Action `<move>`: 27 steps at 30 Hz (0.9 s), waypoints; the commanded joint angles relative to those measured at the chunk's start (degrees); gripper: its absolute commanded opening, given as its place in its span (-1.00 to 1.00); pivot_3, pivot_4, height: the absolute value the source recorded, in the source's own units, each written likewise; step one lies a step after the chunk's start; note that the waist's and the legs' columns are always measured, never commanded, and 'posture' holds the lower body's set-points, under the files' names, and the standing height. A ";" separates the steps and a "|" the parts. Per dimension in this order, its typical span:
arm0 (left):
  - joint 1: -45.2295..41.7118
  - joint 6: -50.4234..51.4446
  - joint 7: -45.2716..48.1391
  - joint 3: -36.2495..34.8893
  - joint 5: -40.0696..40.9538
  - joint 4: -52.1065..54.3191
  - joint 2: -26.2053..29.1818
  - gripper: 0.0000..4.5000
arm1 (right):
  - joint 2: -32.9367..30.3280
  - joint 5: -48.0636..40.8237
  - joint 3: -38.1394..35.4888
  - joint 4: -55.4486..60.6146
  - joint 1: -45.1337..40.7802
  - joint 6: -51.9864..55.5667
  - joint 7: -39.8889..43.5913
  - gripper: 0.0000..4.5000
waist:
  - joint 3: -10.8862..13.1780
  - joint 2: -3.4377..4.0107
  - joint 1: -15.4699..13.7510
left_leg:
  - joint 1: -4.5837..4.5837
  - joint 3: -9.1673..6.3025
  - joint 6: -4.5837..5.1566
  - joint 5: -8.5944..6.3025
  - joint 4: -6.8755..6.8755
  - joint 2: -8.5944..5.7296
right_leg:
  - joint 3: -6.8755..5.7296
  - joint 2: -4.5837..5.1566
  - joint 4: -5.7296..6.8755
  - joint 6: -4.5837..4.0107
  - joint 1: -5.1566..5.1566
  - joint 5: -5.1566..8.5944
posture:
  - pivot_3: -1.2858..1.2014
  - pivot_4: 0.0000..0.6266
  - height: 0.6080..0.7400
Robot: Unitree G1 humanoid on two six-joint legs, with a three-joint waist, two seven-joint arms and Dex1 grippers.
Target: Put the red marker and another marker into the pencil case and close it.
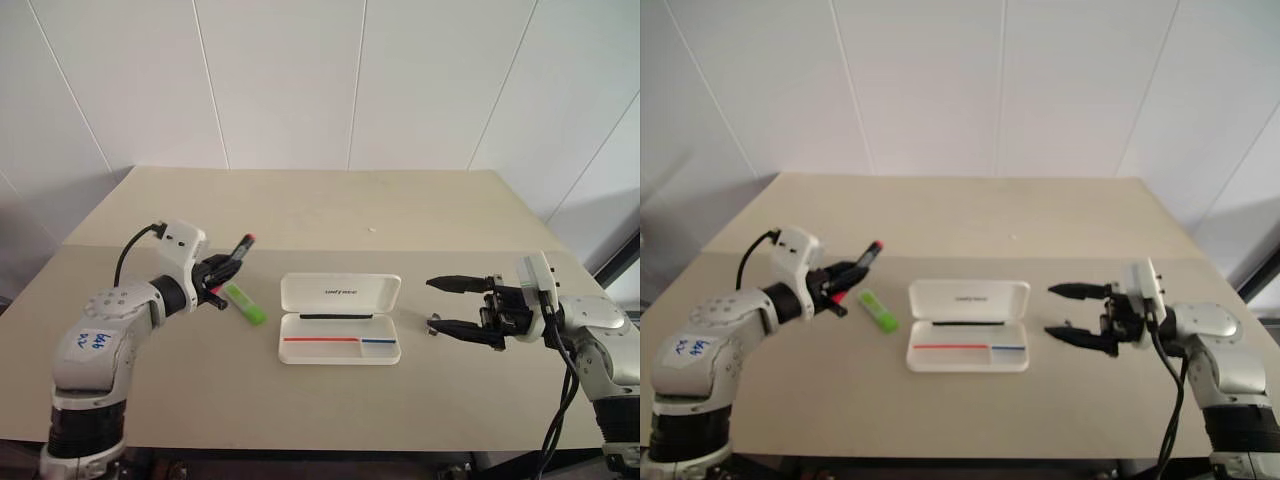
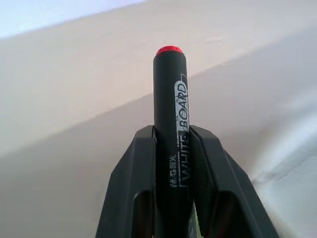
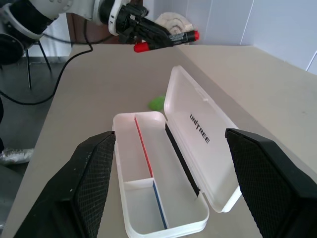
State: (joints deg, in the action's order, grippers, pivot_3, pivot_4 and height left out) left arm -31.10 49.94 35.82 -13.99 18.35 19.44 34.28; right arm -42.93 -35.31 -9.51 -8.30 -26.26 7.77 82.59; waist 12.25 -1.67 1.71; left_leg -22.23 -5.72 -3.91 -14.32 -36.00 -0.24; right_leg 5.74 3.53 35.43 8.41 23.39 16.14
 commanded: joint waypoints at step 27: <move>-23.66 -29.42 26.71 37.05 -13.37 -33.69 -7.51 -0.74 | -1.26 -0.95 -8.41 15.33 15.17 1.72 -12.23 1.00 | 0.01 0.02 -0.04 | -0.02 0.03 0.10 -0.01 -0.04 -0.02 | 0.06 -0.02 0.03 0.01 0.01 0.03 | 0.03 -0.52 1.00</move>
State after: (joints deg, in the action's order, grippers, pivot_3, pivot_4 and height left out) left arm -53.24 22.39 62.71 22.81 6.31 -13.97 27.25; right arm -43.22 -35.26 -15.73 4.66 -11.51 9.32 71.21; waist 12.27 -1.65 1.67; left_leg -22.25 -5.68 -3.81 -14.33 -36.04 -0.26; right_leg 5.80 3.50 35.46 8.42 23.40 16.18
